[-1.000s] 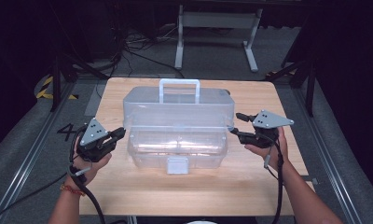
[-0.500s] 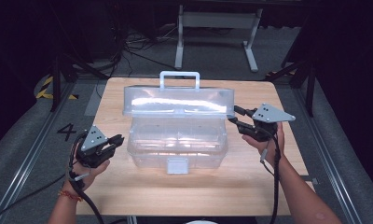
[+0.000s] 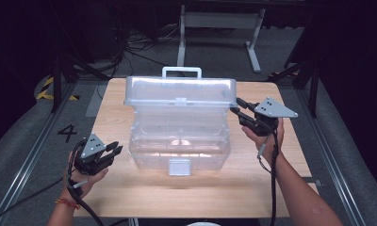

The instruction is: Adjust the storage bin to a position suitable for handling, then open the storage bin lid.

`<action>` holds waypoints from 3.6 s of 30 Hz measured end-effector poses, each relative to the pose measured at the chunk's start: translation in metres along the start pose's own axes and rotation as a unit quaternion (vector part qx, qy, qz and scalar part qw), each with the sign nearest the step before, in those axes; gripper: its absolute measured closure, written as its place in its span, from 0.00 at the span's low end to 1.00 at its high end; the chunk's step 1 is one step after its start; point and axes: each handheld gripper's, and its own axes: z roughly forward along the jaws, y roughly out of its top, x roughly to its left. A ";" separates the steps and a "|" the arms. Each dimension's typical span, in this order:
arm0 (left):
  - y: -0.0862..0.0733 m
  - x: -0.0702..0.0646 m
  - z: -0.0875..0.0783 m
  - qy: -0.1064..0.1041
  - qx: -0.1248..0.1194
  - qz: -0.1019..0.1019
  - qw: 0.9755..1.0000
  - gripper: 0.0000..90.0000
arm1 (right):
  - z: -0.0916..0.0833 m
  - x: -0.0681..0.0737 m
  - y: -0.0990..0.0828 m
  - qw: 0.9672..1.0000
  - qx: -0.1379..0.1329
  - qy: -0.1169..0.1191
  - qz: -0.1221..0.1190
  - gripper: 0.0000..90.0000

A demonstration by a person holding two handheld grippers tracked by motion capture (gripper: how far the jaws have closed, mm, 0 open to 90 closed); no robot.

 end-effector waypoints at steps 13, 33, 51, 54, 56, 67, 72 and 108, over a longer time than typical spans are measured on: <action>-0.050 0.010 0.023 0.007 0.081 -0.052 0.995 0.32 | 0.011 0.003 0.007 0.998 -0.016 -0.059 -0.004 0.84; -0.068 0.010 0.037 -0.005 0.078 -0.071 0.994 0.25 | 0.035 -0.022 0.027 0.998 0.010 -0.064 -0.006 0.90; -0.068 0.008 0.037 -0.001 0.080 -0.078 0.994 0.24 | 0.055 -0.043 0.035 0.998 0.026 -0.052 0.001 0.91; -0.068 0.008 0.037 -0.001 0.080 -0.077 0.994 0.24 | 0.057 -0.044 0.036 0.998 0.029 -0.052 0.005 0.91; -0.068 0.009 0.037 -0.001 0.080 -0.077 0.994 0.24 | 0.058 -0.044 0.036 0.998 0.030 -0.052 0.009 0.91; -0.068 0.009 0.038 -0.001 0.080 -0.074 0.994 0.24 | 0.069 -0.054 0.038 0.998 0.035 -0.047 0.034 0.92; -0.067 0.009 0.038 -0.001 0.082 -0.076 0.994 0.24 | 0.075 -0.058 0.037 0.997 0.034 -0.044 0.045 0.92; -0.069 0.006 0.036 0.000 0.081 -0.084 0.993 0.23 | 0.105 -0.081 0.036 0.994 0.065 -0.039 0.073 0.91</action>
